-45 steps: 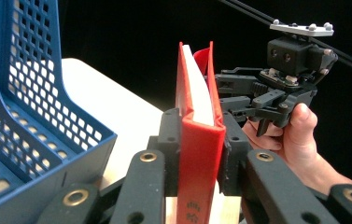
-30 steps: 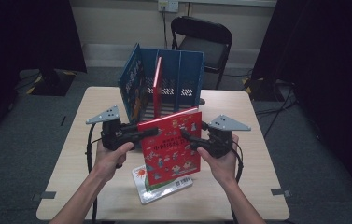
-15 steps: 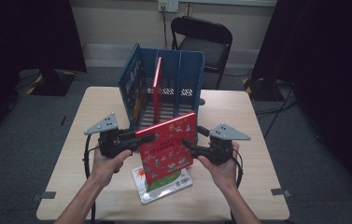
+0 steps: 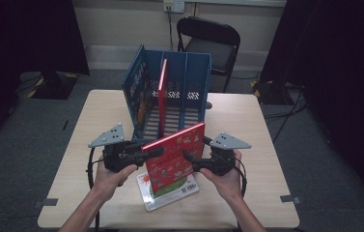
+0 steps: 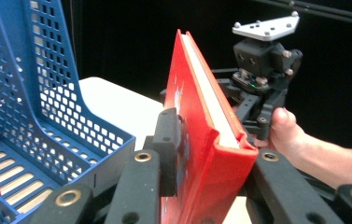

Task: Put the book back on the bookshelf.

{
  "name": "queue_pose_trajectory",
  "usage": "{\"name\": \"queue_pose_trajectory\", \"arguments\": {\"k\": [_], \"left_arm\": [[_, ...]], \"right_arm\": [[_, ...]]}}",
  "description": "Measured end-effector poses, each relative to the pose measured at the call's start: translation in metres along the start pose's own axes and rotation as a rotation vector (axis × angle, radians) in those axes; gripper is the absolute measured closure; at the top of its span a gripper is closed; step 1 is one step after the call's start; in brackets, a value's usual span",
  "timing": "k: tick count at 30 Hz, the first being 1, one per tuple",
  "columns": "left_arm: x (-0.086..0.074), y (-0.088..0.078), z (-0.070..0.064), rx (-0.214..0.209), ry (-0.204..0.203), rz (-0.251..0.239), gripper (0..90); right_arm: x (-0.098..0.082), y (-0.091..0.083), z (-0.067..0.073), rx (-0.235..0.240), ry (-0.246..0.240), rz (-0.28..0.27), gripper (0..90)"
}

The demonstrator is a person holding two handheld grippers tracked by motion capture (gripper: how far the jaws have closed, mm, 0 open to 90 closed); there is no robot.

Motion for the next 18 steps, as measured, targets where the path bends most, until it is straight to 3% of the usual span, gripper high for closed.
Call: {"name": "queue_pose_trajectory", "arguments": {"k": [9,14,18], "left_arm": [[0.012,-0.007,-0.002,0.0,-0.02,-0.036,65.7],[0.013,-0.007,0.0,0.028,-0.022,-0.036,56.5],[0.018,-0.01,0.0,0.027,-0.033,-0.05,46.6]], "right_arm": [[0.0,0.0,0.004,0.003,-0.013,-0.011,14.7],[-0.001,-0.002,0.004,0.003,-0.016,-0.011,14.8],[-0.001,-0.002,0.005,0.003,-0.017,-0.011,14.0]]}}
Point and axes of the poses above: each handheld gripper's, and its own axes: y roughly forward along the jaws, x roughly out of its top, z roughly to its left, the point moved 9 cm from there along y, roughly forward along the jaws, and after that the axes turned 5 degrees about x, right-handed, at the moved point
